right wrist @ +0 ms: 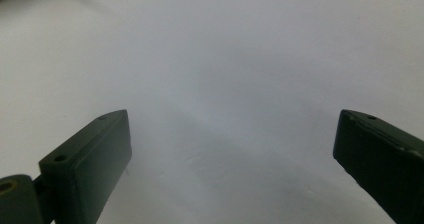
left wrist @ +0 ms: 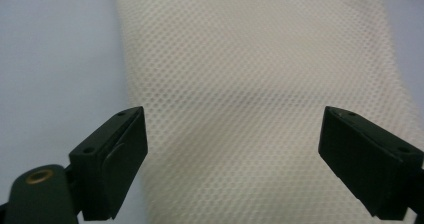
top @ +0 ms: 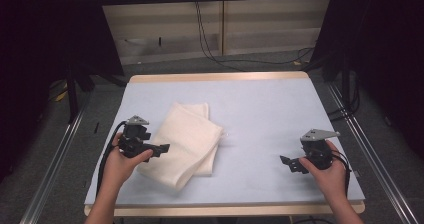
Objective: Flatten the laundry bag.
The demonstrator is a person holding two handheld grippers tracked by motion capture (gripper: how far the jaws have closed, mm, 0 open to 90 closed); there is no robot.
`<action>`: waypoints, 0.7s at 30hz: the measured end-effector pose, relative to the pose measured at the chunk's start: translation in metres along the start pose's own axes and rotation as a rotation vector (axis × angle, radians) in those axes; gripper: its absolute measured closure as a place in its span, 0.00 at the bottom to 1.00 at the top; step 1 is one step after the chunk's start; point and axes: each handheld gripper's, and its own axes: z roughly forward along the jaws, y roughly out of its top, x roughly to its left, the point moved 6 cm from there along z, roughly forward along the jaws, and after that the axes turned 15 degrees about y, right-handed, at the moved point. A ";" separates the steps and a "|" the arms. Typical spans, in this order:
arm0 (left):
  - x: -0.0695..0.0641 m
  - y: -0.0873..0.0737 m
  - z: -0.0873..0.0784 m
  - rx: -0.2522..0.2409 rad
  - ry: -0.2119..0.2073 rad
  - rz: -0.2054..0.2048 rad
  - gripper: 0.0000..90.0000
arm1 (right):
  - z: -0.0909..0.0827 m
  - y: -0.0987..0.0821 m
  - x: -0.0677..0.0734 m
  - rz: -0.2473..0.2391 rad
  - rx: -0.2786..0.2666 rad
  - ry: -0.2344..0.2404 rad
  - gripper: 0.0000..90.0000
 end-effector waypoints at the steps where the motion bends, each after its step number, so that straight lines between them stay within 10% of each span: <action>1: -0.005 0.001 0.001 -0.008 -0.018 0.010 0.19 | 0.000 0.000 0.000 -0.004 -0.002 -0.001 0.02; 21: -0.067 0.008 0.030 0.047 -0.162 0.107 0.21 | 0.005 0.002 0.008 -0.011 -0.005 0.027 0.02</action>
